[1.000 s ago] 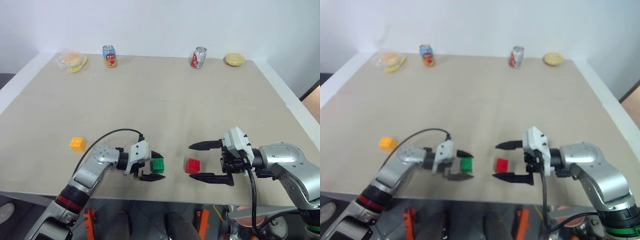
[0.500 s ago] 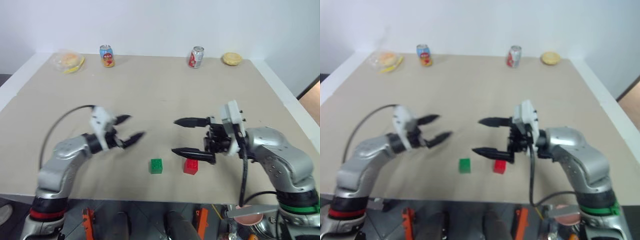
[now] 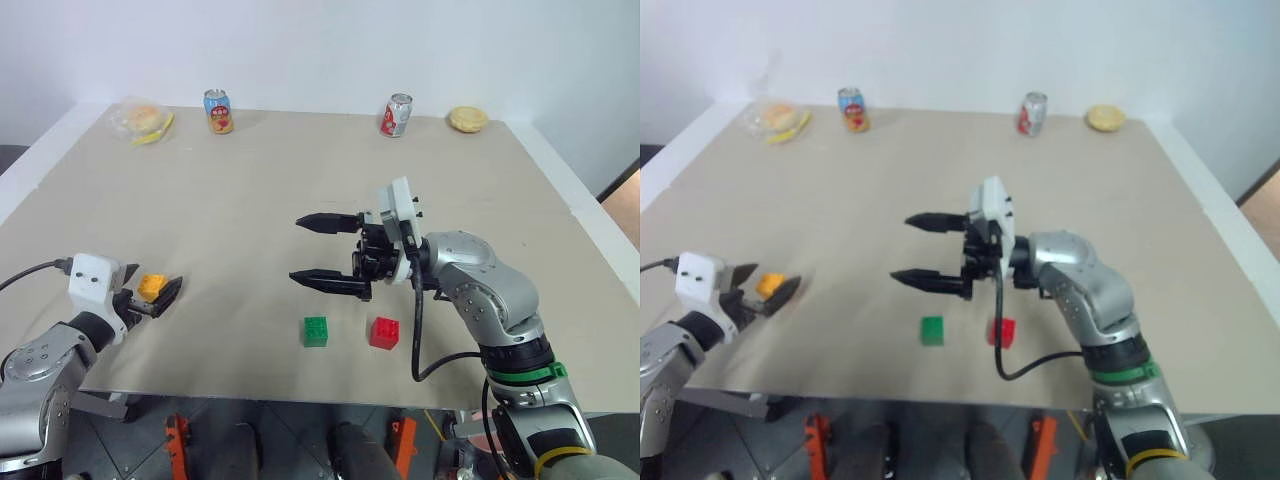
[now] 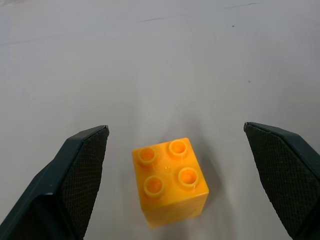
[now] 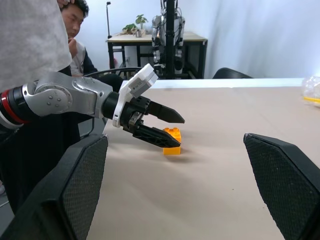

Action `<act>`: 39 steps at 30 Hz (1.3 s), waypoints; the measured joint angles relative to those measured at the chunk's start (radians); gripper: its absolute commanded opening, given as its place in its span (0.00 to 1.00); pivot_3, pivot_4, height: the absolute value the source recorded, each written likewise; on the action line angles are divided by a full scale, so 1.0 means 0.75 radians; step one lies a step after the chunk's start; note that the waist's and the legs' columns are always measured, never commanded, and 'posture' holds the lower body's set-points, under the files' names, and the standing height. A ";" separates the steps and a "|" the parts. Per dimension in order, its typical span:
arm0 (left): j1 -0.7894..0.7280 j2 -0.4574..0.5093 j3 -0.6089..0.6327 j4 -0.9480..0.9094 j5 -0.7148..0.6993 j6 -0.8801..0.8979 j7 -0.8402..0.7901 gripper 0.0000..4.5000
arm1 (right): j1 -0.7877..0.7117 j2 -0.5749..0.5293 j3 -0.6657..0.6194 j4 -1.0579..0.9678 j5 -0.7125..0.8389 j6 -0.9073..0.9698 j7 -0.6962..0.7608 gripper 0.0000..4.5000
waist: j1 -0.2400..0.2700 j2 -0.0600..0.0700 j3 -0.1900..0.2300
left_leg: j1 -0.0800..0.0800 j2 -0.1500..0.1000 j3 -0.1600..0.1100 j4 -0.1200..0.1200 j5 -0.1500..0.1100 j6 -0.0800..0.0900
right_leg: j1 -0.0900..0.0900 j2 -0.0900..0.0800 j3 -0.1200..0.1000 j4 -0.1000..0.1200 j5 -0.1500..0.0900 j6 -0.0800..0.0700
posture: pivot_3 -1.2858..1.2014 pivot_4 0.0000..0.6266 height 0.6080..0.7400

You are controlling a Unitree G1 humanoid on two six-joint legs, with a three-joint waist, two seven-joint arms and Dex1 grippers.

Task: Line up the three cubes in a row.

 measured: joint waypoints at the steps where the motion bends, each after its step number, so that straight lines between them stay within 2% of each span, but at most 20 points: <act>1: 0.004 -0.002 -0.007 0.009 0.003 0.000 0.011 1.00 | -0.006 0.008 0.000 0.009 -0.001 -0.003 0.002 1.00 | 0.000 0.000 0.000 | 0.000 0.000 0.000 0.000 0.000 0.000 | 0.000 0.000 0.000 0.000 0.000 0.000 | 0.52 0.24 0.97; 9: 0.010 -0.008 -0.083 0.087 0.053 0.018 0.053 1.00 | -0.018 0.026 0.000 0.014 -0.013 -0.009 0.003 1.00 | 0.000 0.000 0.000 | -0.001 0.001 0.000 -0.002 0.000 0.000 | -0.002 0.001 -0.001 0.000 0.000 -0.001 | 0.52 0.24 0.97; 10: 0.008 -0.007 -0.086 0.087 0.055 0.017 0.054 0.88 | -0.018 0.026 0.000 0.014 -0.013 -0.009 0.003 1.00 | 0.000 0.000 0.000 | -0.001 0.001 0.000 -0.002 0.000 0.000 | -0.002 0.001 -0.001 0.000 0.000 -0.001 | 0.52 0.24 0.97; 17: -0.013 -0.008 -0.117 0.099 0.056 0.010 0.062 0.35 | -0.017 0.019 0.000 0.004 -0.010 0.007 0.004 1.00 | 0.000 0.000 0.000 | -0.001 0.001 0.000 -0.002 0.000 0.000 | -0.002 0.001 -0.001 0.000 0.000 -0.002 | 0.52 0.24 0.97; 18: -0.015 -0.008 -0.119 0.102 0.057 0.008 0.063 0.31 | -0.017 0.018 0.000 0.004 -0.010 0.010 0.004 1.00 | 0.000 0.000 0.000 | -0.001 0.001 0.000 -0.002 0.000 0.000 | -0.002 0.001 -0.001 0.000 0.000 -0.002 | 0.52 0.24 0.97; 23: -0.030 0.003 -0.150 0.114 0.049 -0.016 -0.002 0.31 | -0.015 0.008 0.000 -0.001 -0.004 0.020 0.009 1.00 | 0.001 0.000 0.000 | -0.001 0.001 0.001 -0.002 0.000 0.000 | -0.002 0.001 -0.001 0.000 0.000 -0.001 | 0.52 0.24 0.97; 27: -0.082 0.085 -0.290 0.105 -0.018 -0.072 -0.285 0.31 | 0.025 -0.068 -0.027 -0.075 0.068 0.091 0.036 1.00 | 0.004 0.000 0.000 | -0.004 0.000 0.001 -0.002 0.000 0.000 | -0.003 -0.001 -0.001 0.000 -0.001 -0.001 | 0.52 0.24 0.97; 32: -0.264 0.181 -0.479 0.088 -0.093 -0.096 -0.616 0.31 | 0.161 -0.236 -0.071 -0.183 0.108 0.140 0.098 1.00 | -0.001 0.000 0.000 | -0.004 0.000 0.003 -0.002 -0.001 -0.001 | -0.004 -0.002 0.000 -0.001 -0.002 -0.001 | 0.52 0.24 0.97; 39: -0.434 0.268 -0.722 0.236 -0.025 -0.268 -0.999 0.31 | 0.381 -0.402 -0.131 -0.311 0.102 0.146 0.092 1.00 | -0.001 0.000 0.000 | -0.003 0.002 0.003 -0.003 -0.001 0.000 | -0.005 0.003 0.000 0.000 -0.003 -0.003 | 0.52 0.24 0.97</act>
